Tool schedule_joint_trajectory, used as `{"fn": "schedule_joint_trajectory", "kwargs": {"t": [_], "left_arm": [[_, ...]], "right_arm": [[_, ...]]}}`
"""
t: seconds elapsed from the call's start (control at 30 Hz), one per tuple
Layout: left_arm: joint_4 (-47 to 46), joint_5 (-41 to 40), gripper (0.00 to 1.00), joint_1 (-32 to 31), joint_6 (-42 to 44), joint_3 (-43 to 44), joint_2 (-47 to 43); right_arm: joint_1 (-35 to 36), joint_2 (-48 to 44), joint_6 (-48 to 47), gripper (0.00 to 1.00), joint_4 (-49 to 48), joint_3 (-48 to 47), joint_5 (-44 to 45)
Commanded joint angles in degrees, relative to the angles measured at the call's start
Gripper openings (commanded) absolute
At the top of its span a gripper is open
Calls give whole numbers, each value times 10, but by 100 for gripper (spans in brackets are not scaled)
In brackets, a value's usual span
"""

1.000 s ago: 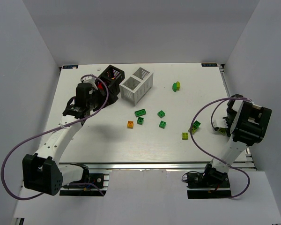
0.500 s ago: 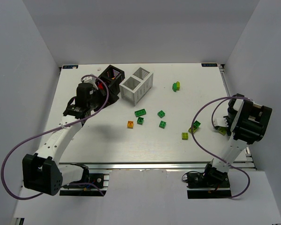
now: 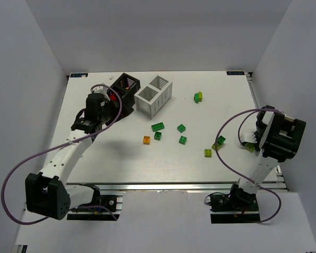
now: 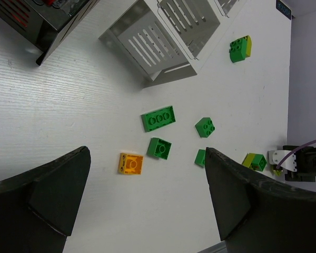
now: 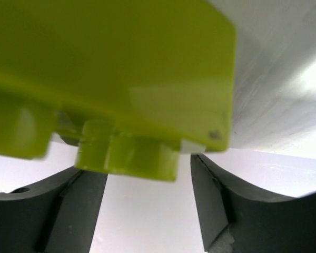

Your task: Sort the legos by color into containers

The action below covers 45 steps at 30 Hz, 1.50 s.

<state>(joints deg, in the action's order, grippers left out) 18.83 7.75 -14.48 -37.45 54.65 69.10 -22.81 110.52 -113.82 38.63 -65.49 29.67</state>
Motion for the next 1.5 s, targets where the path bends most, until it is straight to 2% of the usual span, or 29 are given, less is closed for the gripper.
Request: {"fn": "schedule_joint_trajectory", "kwargs": {"t": [0.0, 0.3, 0.63, 0.77, 0.87, 0.93, 0.97, 1.13, 1.37, 1.47], "left_arm": [[-12, 3, 98, -3, -3, -6, -12], [-13, 2, 98, -3, -6, -7, -18], [-15, 5, 98, -4, -8, -4, -14], [-18, 6, 98, -3, -9, -5, -13], [-21, 8, 98, -3, -10, -5, -10], [-24, 10, 98, -3, -11, -3, -7], [-25, 10, 98, -3, -11, -3, -5], [-30, 15, 98, -3, -12, 1, 5], [-28, 15, 98, -3, -13, 4, 8], [-26, 13, 98, -3, -12, 3, 7]], "right_arm": [[-1, 1, -188, 66, 16, -8, 14], [0, 6, -153, 43, 47, -22, -4], [1, 0, -115, 39, 57, -17, -31], [2, 4, -67, 45, 74, -24, -51], [5, 0, -43, 62, 85, -36, -81], [5, -12, -44, 86, 63, -19, -81], [5, -21, -48, 89, 52, -11, -81], [7, -30, -55, 90, 9, 3, -88], [8, 23, 32, 89, 38, -52, -81], [8, 22, 31, 90, 42, -49, -73]]}}
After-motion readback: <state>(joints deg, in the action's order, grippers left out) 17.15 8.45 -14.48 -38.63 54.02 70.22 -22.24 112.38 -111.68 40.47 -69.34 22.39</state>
